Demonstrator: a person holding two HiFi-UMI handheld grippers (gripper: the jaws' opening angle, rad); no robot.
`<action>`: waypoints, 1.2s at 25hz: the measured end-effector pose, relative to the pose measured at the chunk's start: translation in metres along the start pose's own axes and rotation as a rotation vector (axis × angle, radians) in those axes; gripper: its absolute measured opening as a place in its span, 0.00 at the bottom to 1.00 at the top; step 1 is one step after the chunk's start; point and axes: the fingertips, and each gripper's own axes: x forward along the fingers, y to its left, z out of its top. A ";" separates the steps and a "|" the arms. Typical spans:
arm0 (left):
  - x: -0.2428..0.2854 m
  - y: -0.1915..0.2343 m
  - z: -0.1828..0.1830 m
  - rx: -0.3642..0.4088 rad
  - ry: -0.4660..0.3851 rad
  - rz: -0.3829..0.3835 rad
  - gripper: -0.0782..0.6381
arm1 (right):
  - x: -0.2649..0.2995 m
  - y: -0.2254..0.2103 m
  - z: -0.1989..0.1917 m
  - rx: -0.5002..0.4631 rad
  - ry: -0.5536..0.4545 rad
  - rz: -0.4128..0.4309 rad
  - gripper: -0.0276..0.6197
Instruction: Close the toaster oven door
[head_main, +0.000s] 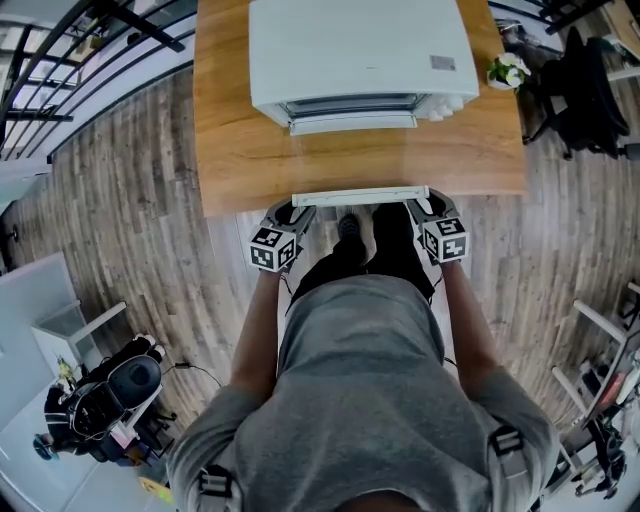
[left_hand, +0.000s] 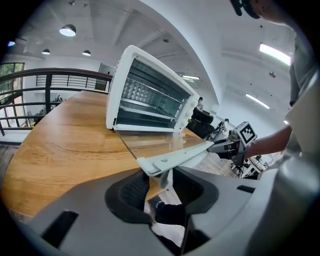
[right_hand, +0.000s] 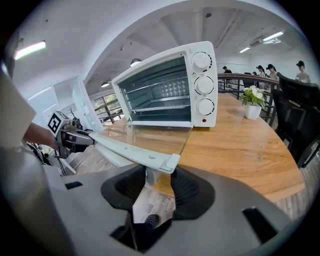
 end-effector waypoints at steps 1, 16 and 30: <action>-0.001 -0.001 0.003 -0.002 -0.010 0.000 0.31 | -0.002 0.000 0.003 0.004 -0.006 -0.002 0.30; -0.016 -0.007 0.028 -0.006 -0.097 -0.016 0.27 | -0.018 0.009 0.029 0.013 -0.081 -0.024 0.21; -0.032 -0.010 0.049 -0.020 -0.144 -0.014 0.27 | -0.032 0.015 0.051 0.039 -0.120 -0.060 0.21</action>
